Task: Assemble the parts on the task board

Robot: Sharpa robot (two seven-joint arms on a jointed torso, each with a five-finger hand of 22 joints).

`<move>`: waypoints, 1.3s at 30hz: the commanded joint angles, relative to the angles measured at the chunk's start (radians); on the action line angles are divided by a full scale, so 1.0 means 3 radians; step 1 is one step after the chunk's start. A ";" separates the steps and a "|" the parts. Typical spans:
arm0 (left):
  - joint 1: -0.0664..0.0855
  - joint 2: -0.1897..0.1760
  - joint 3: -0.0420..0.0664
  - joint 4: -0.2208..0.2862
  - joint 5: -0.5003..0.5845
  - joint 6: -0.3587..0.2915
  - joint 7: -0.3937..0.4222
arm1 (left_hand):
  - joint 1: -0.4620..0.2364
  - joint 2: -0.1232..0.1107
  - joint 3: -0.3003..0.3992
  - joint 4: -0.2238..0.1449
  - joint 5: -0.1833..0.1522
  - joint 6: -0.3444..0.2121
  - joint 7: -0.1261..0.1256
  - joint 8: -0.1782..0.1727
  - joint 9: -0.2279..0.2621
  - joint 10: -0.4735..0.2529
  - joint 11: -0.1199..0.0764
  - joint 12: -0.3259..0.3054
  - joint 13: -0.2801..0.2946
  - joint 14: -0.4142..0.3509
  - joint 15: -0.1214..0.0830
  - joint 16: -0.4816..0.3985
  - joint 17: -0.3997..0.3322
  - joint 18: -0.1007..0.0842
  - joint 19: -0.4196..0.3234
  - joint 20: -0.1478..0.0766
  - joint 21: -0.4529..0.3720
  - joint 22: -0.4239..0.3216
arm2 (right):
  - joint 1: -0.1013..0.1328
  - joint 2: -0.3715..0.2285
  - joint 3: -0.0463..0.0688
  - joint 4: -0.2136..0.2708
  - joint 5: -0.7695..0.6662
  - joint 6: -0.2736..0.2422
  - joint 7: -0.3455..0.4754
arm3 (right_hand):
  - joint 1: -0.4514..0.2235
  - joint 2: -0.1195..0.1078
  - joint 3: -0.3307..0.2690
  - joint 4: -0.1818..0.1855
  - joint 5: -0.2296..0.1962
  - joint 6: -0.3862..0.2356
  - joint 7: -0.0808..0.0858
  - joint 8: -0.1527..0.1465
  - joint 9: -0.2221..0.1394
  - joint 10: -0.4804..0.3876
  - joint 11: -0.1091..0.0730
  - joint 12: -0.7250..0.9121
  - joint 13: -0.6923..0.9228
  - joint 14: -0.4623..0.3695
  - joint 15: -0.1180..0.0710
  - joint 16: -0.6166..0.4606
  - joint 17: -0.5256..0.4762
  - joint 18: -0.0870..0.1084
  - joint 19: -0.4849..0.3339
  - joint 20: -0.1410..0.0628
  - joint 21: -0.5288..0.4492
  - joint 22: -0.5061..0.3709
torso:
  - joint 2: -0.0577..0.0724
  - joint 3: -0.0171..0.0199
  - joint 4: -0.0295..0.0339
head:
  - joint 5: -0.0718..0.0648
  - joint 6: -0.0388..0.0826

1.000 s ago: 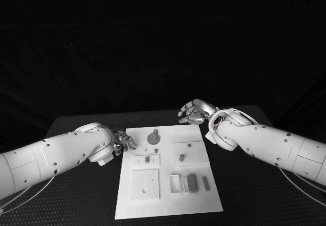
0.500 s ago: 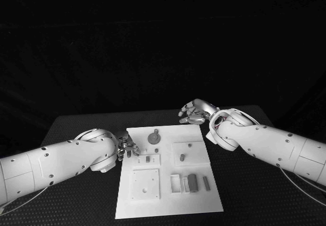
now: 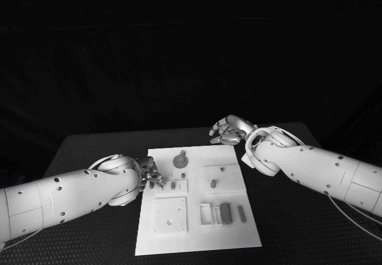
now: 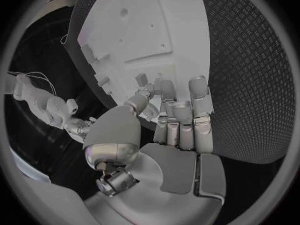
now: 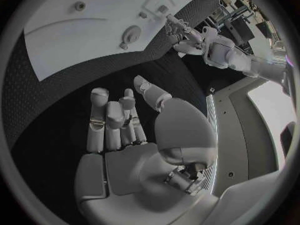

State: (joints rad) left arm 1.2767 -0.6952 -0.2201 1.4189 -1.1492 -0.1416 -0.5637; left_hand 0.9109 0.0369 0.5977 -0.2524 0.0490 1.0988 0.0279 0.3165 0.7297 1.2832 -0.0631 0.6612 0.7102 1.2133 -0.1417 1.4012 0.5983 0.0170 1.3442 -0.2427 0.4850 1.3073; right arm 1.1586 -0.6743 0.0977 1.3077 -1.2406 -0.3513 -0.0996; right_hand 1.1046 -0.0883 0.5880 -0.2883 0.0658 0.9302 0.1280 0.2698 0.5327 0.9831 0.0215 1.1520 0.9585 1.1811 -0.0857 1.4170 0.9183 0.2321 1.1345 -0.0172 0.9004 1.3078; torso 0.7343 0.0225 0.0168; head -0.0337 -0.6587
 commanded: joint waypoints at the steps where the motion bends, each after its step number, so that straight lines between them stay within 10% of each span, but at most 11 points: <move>1: -0.0003 0.0016 -0.0002 -0.0007 -0.0095 0.0034 -0.0011 | 0.0063 0.0029 0.0013 0.0002 0.0007 0.0055 0.0036 0.0151 0.0109 0.0033 -0.0022 0.0017 -0.0005 0.0097 -0.0121 0.0015 0.0004 0.0052 0.0057 -0.0037 0.0018 0.0073 | 0.0001 -0.0001 0.0002 0.0006 -0.0015 0.0038 0.0013 | -0.0029 -0.0012 0.0004 0.0014 -0.0015 -0.0007 0.0024 -0.0015 0.0003 -0.0016 0.0006 0.0020 -0.0005 -0.0025 0.0004 -0.0015 -0.0005 0.0099 0.0011 -0.0006 -0.0003 0.0057 | 0.0002 0.0001 -0.0001 | -0.0003 -0.0001; 39: -0.0041 0.0120 -0.0003 -0.0133 -0.0087 0.0188 -0.0045 | -0.0041 -0.0016 -0.0014 0.0128 0.0002 0.0065 0.0024 0.0187 0.0113 0.0059 -0.0033 0.0027 -0.0010 0.0114 -0.0132 0.0033 0.0023 0.0039 0.0076 -0.0043 0.0042 0.0071 | 0.0001 0.0001 0.0002 0.0000 -0.0015 0.0070 0.0008 | -0.0037 -0.0017 0.0004 0.0017 -0.0016 -0.0012 0.0026 -0.0019 0.0003 -0.0019 0.0008 0.0019 -0.0006 -0.0027 0.0005 -0.0017 -0.0006 0.0099 0.0010 -0.0005 -0.0005 0.0057 | 0.0000 0.0003 0.0000 | -0.0011 -0.0019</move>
State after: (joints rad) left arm 1.2667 -0.6618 -0.2197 1.3787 -1.1724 -0.1126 -0.5722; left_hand 0.9091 0.0300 0.5849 -0.2303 0.0472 1.1041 0.0264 0.3165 0.7294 1.2900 -0.0698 0.6651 0.7083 1.2205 -0.1488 1.4049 0.6037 0.0170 1.3515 -0.2431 0.4928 1.3078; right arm 1.1585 -0.6741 0.0977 1.3066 -1.2406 -0.3424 -0.1002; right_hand 1.1005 -0.0923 0.5880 -0.2883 0.0658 0.9269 0.1275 0.2698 0.5323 0.9831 0.0215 1.1520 0.9578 1.1810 -0.0857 1.4170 0.9183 0.2322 1.1345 -0.0171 0.9004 1.3078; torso 0.7342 0.0231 0.0165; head -0.0375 -0.6625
